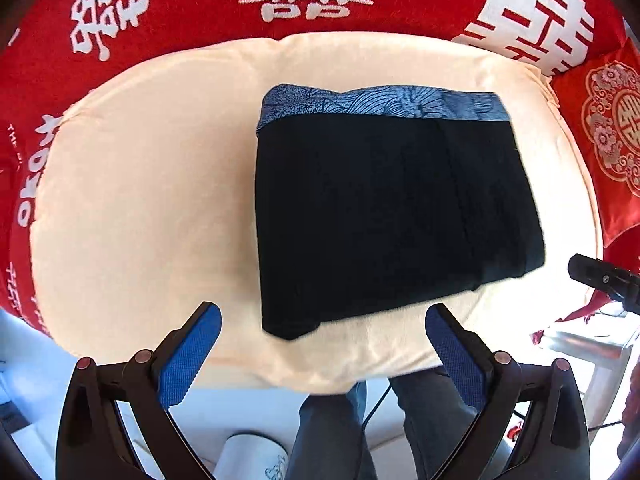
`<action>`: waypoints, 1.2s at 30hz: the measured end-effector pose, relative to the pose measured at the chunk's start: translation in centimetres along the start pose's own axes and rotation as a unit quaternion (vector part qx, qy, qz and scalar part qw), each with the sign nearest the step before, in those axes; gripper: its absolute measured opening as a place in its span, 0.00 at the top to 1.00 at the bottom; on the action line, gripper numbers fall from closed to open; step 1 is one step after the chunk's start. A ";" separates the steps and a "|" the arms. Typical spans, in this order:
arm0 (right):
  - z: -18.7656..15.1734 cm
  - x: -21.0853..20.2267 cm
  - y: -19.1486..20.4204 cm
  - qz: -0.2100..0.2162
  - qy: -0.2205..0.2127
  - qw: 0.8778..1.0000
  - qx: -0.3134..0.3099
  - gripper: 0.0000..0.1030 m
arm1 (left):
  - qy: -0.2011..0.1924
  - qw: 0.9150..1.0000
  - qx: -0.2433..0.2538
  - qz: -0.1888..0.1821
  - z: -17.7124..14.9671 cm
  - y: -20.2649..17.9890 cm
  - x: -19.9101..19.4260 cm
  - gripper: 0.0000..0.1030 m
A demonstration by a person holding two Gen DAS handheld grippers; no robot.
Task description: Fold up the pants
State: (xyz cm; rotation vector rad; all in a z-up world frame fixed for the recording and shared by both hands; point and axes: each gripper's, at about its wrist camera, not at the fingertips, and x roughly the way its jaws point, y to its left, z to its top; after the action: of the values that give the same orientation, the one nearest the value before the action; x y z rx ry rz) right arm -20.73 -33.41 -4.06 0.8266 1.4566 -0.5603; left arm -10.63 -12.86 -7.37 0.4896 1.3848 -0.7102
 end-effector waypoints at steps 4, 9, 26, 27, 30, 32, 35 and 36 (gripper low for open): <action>-1.0 -1.8 2.0 0.003 -0.009 1.000 -0.013 0.09 | -0.015 1.000 0.011 0.017 -1.0 0.1 -2.6 0.01; -1.9 -3.3 4.4 0.009 -0.012 1.000 -0.023 0.09 | -0.020 1.000 0.004 0.021 -1.9 0.6 -4.6 0.01; -3.2 -6.7 8.4 -0.026 -0.027 0.998 -0.057 0.09 | -0.040 0.999 -0.014 0.024 -3.1 1.4 -7.4 0.01; -3.2 -6.9 8.6 -0.027 -0.028 0.997 -0.060 0.09 | -0.041 0.999 -0.014 0.024 -3.1 1.4 -7.6 0.01; -3.4 -7.3 9.0 -0.032 -0.030 0.997 -0.068 0.09 | -0.044 0.999 -0.011 0.028 -3.1 1.3 -8.1 0.01; -3.5 -7.5 9.2 -0.033 -0.031 0.996 -0.071 0.09 | -0.045 0.998 -0.010 0.032 -3.1 1.2 -8.4 0.01; -3.6 -7.6 9.4 -0.034 -0.030 0.996 -0.075 0.09 | -0.044 0.998 -0.013 0.032 -3.0 1.3 -8.6 0.01; -3.6 -7.6 9.5 -0.035 -0.030 0.996 -0.076 0.09 | -0.044 0.998 -0.014 0.032 -3.0 1.3 -8.6 0.01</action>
State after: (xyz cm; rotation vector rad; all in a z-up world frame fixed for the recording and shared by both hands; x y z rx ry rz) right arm -16.23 -25.92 5.10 0.6370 1.4583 -0.5162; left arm -12.16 -8.45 0.58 0.4736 1.2905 -0.6533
